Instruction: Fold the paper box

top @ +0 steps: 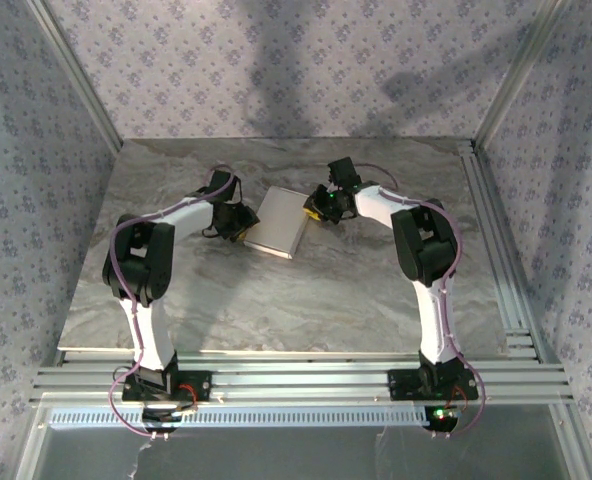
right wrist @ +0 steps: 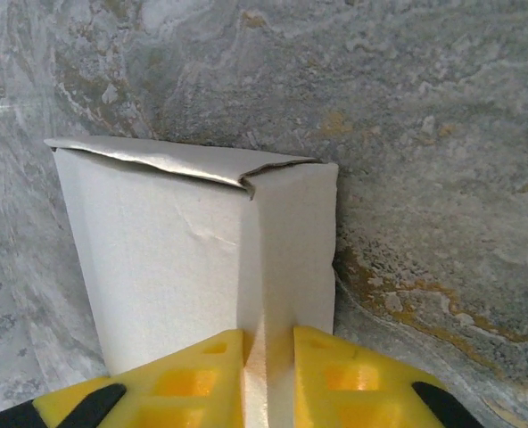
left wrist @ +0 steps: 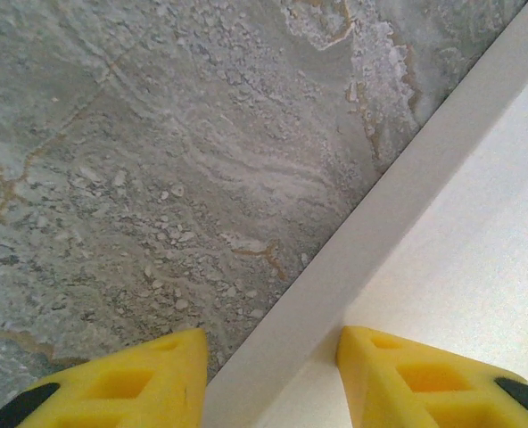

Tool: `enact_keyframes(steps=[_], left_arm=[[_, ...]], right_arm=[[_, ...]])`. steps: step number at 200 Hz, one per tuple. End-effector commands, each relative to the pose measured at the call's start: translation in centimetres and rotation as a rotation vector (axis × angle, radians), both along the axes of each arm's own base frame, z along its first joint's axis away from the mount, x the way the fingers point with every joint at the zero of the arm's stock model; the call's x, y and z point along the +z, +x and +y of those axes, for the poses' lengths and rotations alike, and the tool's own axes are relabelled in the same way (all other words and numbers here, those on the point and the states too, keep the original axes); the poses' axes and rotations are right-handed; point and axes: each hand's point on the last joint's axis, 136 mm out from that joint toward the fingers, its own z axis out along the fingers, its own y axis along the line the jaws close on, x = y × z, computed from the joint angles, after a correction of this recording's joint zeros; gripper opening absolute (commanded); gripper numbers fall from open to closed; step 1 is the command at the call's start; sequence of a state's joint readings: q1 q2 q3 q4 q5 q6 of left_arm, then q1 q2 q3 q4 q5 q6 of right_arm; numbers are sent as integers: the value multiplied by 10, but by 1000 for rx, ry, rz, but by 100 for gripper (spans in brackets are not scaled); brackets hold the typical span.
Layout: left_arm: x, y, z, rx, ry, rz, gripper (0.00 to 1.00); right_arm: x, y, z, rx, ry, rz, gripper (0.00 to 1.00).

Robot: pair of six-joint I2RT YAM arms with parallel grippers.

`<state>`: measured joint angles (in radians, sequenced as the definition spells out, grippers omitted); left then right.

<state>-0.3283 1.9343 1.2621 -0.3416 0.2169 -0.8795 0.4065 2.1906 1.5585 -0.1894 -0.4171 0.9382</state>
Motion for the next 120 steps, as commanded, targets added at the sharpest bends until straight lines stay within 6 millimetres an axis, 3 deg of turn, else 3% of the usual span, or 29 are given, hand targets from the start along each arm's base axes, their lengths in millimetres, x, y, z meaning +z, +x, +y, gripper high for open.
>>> enact_keyframes(steps=[1,61,120], left_arm=[[-21,-16,-11,-47,13,77,44],[-24,-17,-14,-58,4,84,44],[-28,-19,-16,-64,-4,87,44]], right_arm=[[-7,-7,15,27,15,18,14],[-13,-4,21,-21,122,1,0],[14,-6,34,-52,422,-27,0]])
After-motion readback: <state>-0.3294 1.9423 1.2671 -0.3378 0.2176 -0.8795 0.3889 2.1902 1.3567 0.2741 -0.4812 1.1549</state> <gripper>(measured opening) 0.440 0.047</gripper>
